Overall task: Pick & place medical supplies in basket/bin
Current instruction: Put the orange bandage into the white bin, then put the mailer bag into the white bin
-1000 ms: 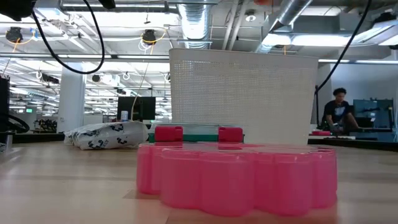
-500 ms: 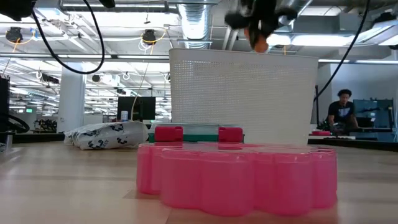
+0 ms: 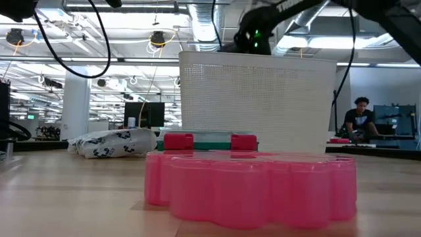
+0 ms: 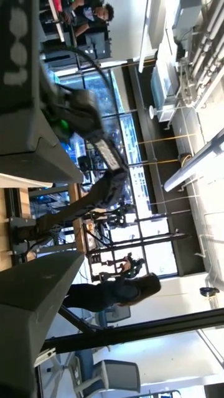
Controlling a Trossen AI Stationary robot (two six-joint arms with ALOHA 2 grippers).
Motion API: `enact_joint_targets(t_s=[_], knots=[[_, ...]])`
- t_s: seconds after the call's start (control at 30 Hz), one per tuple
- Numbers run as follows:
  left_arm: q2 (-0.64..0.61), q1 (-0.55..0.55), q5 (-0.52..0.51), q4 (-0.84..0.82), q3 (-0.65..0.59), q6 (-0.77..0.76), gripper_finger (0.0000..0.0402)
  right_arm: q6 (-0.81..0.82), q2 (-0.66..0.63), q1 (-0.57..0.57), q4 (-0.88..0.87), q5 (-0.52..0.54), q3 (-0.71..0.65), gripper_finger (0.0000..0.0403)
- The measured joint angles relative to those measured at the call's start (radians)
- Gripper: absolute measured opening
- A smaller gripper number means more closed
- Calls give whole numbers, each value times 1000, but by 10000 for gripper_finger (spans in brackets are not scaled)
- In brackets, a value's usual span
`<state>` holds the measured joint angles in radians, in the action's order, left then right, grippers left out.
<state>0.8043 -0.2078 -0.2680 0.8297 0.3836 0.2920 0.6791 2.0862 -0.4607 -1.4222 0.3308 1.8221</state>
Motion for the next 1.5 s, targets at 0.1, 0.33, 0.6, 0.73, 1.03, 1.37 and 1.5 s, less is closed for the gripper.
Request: enact_joint_targets(t_s=[0.1, 0.33, 0.6, 0.73, 1.03, 1.37, 1.5], knots=[[0, 0, 0, 10, 0, 0, 178, -74, 36, -25, -5, -127, 0, 173], [0, 0, -3, 11, 0, 0, 178, -128, 53, -51, -24, -135, 1, 238], [0, 0, -67, -9, 0, -26, 178, -157, -57, -42, -54, -95, 15, 250], [0, 0, -166, -113, 0, -48, 178, -157, -158, -15, -45, -38, 43, 250], [1, -1, -443, -437, 33, -250, 178, -188, -405, 167, 148, 163, 64, 250], [178, -44, -381, -866, 147, -651, 178, -321, -531, 342, 316, 172, 64, 249], [312, -56, -249, -963, 195, -764, 178, -377, -528, 405, 340, 170, 64, 249]])
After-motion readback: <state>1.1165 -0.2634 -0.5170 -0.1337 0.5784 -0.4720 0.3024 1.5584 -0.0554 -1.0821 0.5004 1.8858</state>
